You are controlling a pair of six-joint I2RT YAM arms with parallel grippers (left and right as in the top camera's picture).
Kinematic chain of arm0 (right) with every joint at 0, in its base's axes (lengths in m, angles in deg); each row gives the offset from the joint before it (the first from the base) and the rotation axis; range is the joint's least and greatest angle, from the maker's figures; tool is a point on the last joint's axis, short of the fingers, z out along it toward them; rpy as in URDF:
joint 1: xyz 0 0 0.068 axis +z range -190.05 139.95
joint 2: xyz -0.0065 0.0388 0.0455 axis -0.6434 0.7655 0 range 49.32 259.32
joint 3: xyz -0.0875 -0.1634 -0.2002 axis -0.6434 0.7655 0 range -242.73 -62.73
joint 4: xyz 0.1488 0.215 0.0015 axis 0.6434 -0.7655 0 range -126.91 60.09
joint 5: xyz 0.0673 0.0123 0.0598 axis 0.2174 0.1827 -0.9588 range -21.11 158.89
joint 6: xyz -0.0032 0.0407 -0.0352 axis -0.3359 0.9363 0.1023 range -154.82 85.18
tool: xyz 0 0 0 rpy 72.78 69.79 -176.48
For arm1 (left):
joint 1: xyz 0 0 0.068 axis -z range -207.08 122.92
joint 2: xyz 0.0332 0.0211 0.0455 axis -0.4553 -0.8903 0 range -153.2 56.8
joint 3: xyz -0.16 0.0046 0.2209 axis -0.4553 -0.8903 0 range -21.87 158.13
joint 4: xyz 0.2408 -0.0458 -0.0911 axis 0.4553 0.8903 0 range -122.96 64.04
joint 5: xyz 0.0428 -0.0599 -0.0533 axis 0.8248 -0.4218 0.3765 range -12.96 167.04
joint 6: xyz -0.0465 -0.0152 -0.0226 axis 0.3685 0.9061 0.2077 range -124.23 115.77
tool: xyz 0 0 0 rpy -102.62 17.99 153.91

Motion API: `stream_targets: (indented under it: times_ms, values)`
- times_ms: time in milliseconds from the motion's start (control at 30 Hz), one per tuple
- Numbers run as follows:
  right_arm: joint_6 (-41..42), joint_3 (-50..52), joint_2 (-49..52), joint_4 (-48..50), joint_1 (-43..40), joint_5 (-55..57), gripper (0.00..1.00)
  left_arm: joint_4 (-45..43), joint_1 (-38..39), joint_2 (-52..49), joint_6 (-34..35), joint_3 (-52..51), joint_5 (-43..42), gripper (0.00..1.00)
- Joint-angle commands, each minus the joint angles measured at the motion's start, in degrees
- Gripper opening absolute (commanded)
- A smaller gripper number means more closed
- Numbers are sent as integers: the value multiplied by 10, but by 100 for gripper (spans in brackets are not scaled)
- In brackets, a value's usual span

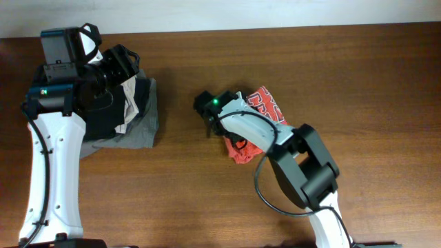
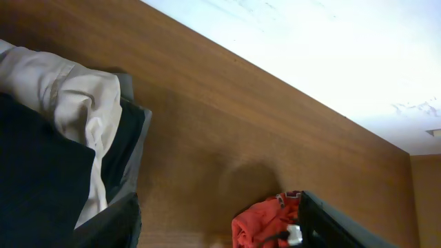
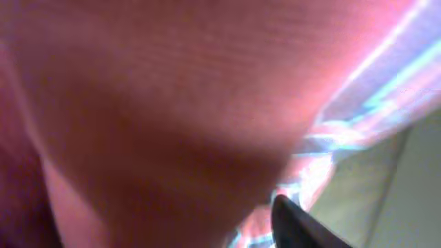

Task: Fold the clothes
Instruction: 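Press the flipped bundle flat with the right gripper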

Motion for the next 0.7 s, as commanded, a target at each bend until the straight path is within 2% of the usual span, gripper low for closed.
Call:
stream_targets:
  times_ms: [0,167,233,300,333,367,500,667]
  values:
    - [-21,0,-82,-2,6,-56,56,-2,2,-7,3,-4,-6,72]
    - [-22,0,-150,3,6,-93,59,-2,2,-11,3,-4,-7,73]
    - [-22,0,-172,3,5,-94,57,-2,2,-14,3,-4,-6,73]
    - [-22,0,-189,7,3,-96,31,-2,2,-17,3,-4,-7,72]
    - [-22,0,-196,10,0,-103,14,-2,2,-17,3,-4,-6,73]
    - [-22,0,-200,16,-5,-116,4,-2,2,-19,3,-4,-7,72]
    - [-22,0,-195,46,-47,-226,4,-2,2,-21,3,-4,-7,73]
    - [-22,0,-155,91,-139,-365,4,-2,2,-21,3,-4,-6,73]
